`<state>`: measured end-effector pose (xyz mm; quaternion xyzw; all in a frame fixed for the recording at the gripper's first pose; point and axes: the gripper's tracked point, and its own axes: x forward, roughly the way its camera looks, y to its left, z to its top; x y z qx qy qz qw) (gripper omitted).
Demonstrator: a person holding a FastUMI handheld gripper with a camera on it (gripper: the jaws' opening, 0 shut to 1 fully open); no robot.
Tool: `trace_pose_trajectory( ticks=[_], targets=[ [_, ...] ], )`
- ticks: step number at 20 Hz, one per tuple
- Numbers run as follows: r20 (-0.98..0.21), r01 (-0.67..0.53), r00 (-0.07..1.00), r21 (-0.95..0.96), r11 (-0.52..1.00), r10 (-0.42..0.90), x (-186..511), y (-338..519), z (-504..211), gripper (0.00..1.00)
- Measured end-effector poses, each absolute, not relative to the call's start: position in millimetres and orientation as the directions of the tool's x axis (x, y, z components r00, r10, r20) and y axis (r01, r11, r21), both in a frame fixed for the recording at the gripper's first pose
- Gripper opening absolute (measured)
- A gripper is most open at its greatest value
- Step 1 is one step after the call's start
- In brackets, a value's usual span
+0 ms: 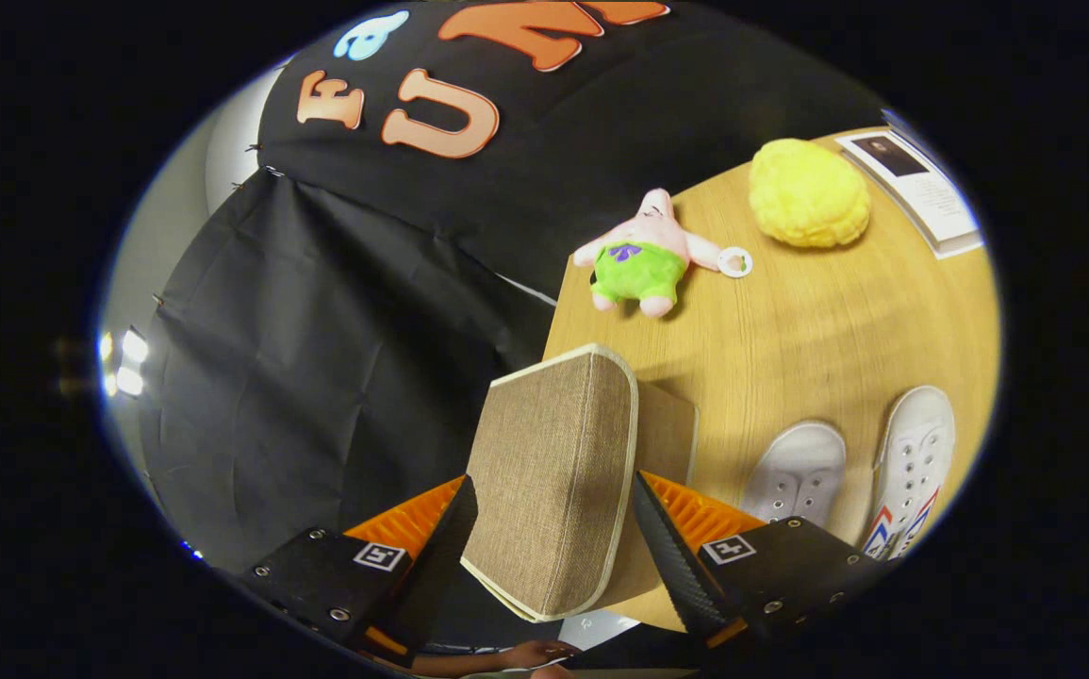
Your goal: Open the storage box then place both shoes into the box .Put the left shoe in first, then the right shoe, with the right side of both shoes facing outward in a uniform manner.
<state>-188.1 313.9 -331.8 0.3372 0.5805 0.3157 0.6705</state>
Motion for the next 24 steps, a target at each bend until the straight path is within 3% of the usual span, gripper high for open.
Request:
trace_pose_trajectory(
  ticks=[10,13,20,24],
  targets=[
    [-0.519,0.069,0.006,0.853,0.518,0.855,-217.5,346.0,-374.9,0.98],
    [-0.453,0.157,0.023,0.882,0.444,0.891,-212.1,355.9,-367.1,0.98],
    [-0.379,0.155,-0.001,0.914,0.375,0.925,-214.4,349.3,-348.0,0.95],
    [-0.325,0.156,0.038,0.936,0.316,0.945,-203.9,337.2,-329.9,0.94]
  ],
)
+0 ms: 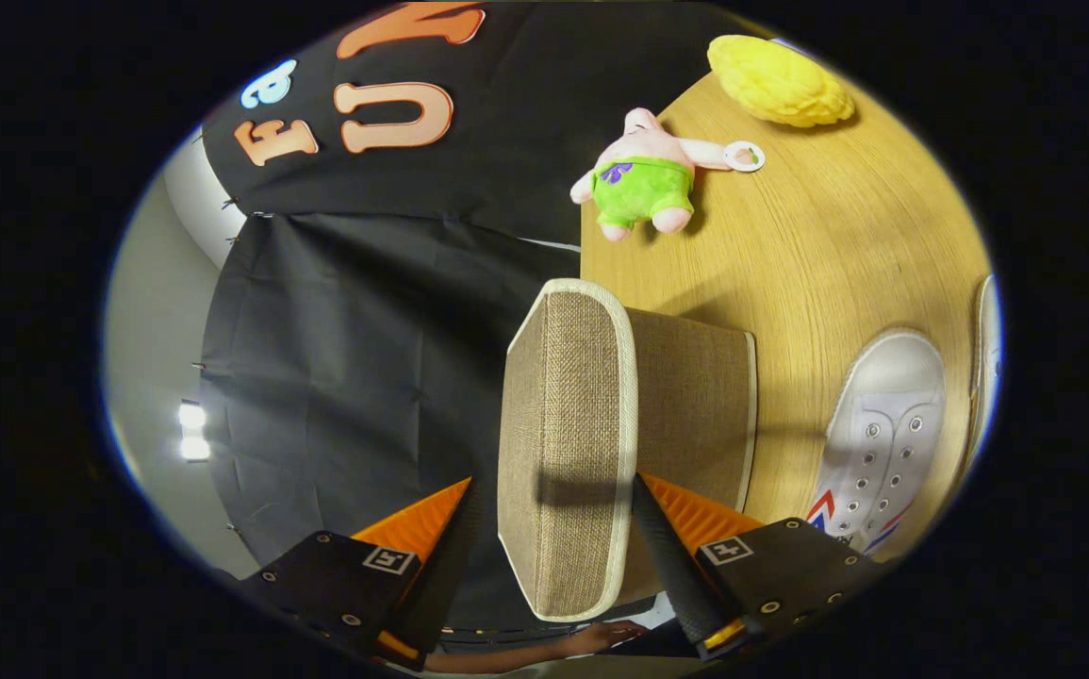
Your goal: Open the storage box then place both shoes into the box .Put the left shoe in first, then the right shoe, with the right side of both shoes facing outward in a uniform manner.
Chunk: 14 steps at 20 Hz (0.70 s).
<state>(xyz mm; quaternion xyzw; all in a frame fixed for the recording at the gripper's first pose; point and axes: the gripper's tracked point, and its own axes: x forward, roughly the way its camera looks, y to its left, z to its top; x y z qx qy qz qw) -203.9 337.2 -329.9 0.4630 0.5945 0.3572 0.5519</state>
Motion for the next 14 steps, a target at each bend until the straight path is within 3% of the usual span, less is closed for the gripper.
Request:
trace_pose_trajectory(
  ticks=[4,8,11,14],
  targets=[
    [-0.293,0.163,0.074,0.946,0.279,0.953,-196.2,326.8,-321.3,0.86],
    [-0.222,0.161,0.108,0.966,0.204,0.969,-188.7,327.7,-303.9,0.72],
    [-0.305,0.146,0.06,0.945,0.294,0.95,-202.6,333.4,-332.8,0.61],
    [-0.305,0.176,0.049,0.94,0.292,0.951,-207.6,343.6,-336.1,0.47]
  ],
)
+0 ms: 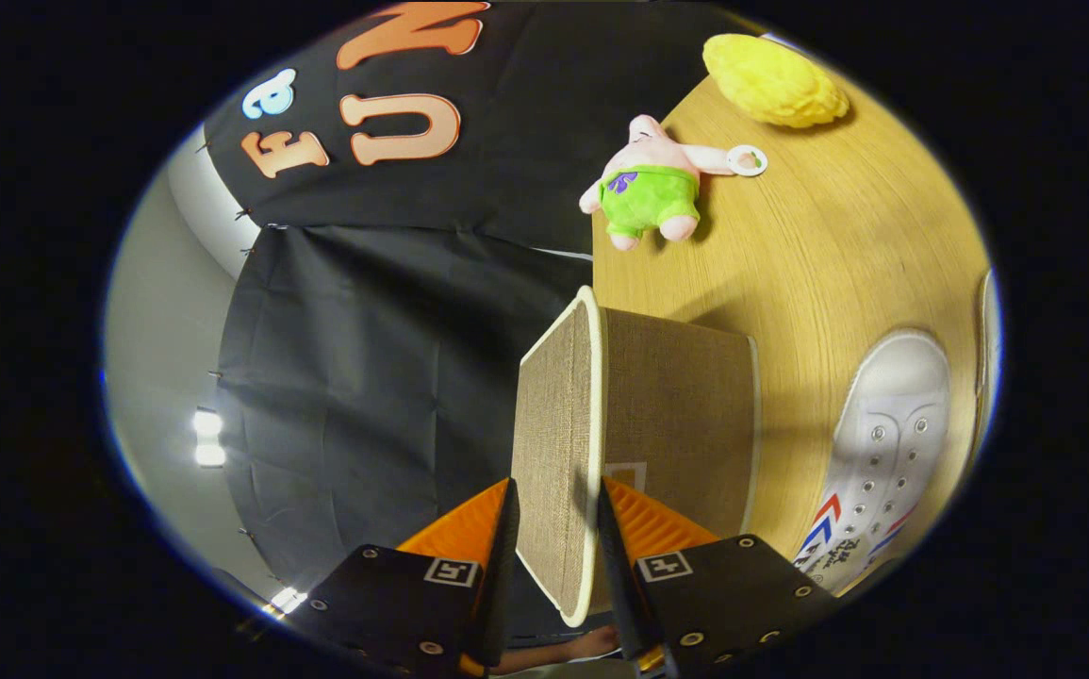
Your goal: Open the storage box then place both shoes into the box .Put the left shoe in first, then the right shoe, with the right side of both shoes facing outward in a uniform manner.
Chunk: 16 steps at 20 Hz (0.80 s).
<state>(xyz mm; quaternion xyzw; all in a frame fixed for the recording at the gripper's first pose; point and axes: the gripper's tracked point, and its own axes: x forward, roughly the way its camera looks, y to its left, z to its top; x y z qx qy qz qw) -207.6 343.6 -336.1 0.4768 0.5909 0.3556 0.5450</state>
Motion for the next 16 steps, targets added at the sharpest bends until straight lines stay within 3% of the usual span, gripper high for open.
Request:
trace_pose_trajectory(
  ticks=[5,7,16],
  targets=[
    [-0.366,0.188,0.01,0.915,0.357,0.931,-216.1,346.5,-337.6,0.09],
    [-0.362,0.163,0.017,0.921,0.354,0.932,-209.4,344.4,-321.3,0.03],
    [-0.276,0.032,0.068,0.961,0.275,0.959,-164.0,402.4,-214.7,0.03]
  ],
)
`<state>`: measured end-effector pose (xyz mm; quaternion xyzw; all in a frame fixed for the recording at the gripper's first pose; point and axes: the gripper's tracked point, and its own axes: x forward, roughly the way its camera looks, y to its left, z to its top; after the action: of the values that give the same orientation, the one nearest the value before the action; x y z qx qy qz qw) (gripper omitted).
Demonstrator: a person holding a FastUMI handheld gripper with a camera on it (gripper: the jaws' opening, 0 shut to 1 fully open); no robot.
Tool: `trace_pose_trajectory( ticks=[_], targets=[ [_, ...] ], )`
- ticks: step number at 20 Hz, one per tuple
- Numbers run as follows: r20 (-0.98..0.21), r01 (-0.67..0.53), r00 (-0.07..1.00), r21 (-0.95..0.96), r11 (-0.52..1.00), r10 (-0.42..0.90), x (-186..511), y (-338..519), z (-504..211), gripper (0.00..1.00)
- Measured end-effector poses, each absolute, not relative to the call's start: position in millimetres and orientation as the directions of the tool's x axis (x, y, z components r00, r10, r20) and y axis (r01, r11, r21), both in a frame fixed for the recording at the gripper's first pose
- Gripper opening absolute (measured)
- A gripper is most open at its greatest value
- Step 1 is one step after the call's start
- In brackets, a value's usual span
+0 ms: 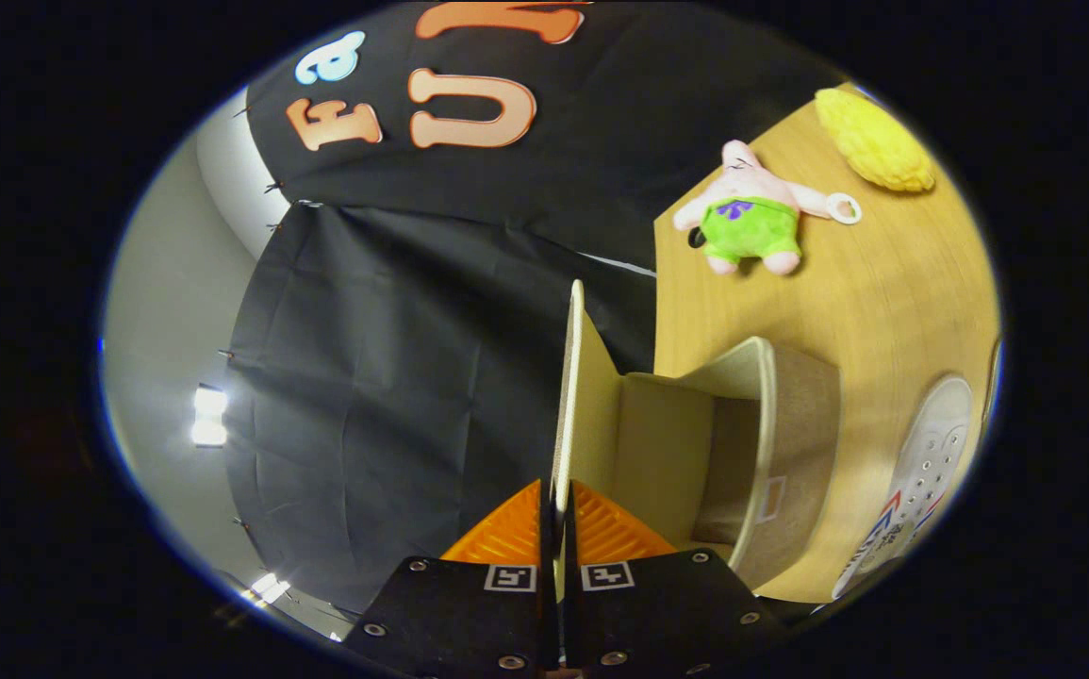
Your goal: Open the storage box then place both shoes into the box .Put the left shoe in first, then the right shoe, with the right side of both shoes facing outward in a uniform manner.
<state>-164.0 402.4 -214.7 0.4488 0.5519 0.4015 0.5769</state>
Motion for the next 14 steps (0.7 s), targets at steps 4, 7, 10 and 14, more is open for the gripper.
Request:
trace_pose_trajectory(
  ticks=[4,7,10,14],
  targets=[
    [-0.246,-0.012,0.049,0.969,0.247,0.968,-156.7,449.5,-183.0,0.07],
    [-0.253,-0.067,0.023,0.965,0.254,0.967,-160.2,492.8,-168.9,0.08],
    [-0.276,-0.076,0.005,0.958,0.275,0.961,-163.9,528.8,-164.4,0.09],
    [-0.29,-0.1,0.033,0.951,0.292,0.956,-169.6,563.1,-165.2,0.14]
  ],
)
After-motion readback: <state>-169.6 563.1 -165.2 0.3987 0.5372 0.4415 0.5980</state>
